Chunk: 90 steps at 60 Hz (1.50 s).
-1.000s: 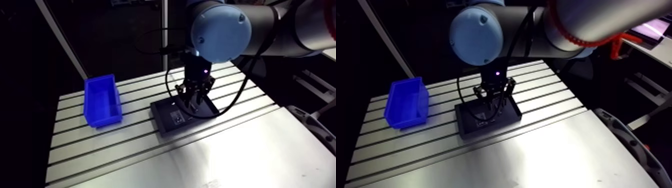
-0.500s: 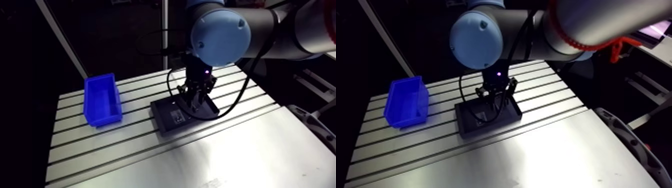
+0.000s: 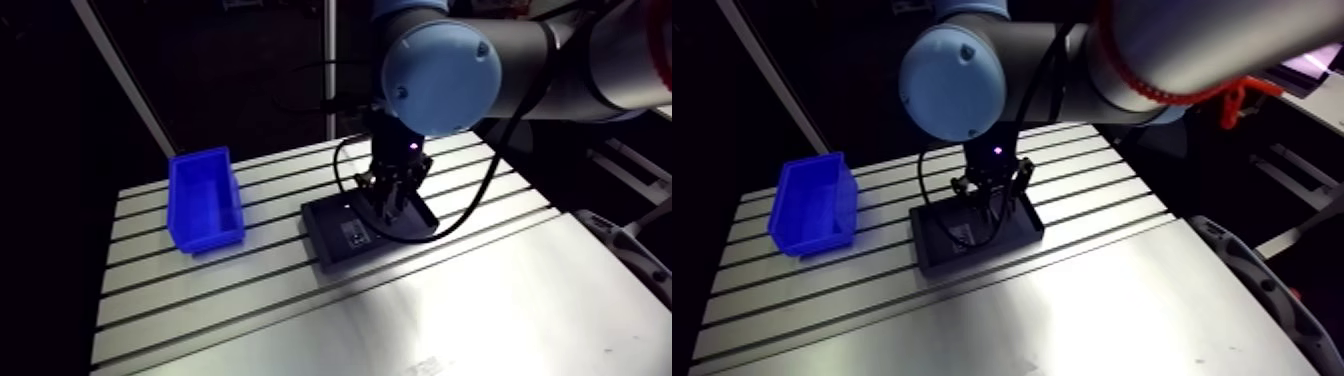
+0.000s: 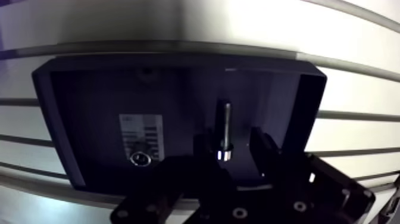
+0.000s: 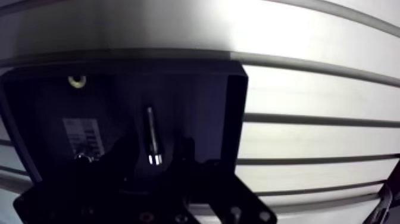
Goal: Pick up the M10 bolt from the tray and put it into the blue bin.
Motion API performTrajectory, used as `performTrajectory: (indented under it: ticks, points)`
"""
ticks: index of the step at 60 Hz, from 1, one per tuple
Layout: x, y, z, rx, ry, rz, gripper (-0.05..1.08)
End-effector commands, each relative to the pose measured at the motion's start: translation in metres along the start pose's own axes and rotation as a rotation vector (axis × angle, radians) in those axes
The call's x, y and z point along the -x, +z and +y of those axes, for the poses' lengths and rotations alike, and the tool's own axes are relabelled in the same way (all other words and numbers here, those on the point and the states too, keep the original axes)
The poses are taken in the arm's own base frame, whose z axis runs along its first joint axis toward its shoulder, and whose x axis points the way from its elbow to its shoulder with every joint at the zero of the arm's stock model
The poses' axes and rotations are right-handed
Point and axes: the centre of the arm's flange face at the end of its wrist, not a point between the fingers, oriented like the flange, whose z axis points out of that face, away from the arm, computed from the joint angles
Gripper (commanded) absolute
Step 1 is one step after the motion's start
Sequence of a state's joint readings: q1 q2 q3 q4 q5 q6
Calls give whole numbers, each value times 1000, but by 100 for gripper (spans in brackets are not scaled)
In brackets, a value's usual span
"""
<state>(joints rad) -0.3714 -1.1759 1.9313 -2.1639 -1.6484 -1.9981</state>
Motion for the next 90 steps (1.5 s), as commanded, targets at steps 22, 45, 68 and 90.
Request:
performTrajectory:
  ticks: [22,45,68,90]
  points:
    - [0,0,0,-3,0,0,63]
    - [0,1,0,-6,1,2,69]
    - [-1,4,0,-9,1,-4,71]
    - [-1,4,0,-9,1,-4,74]
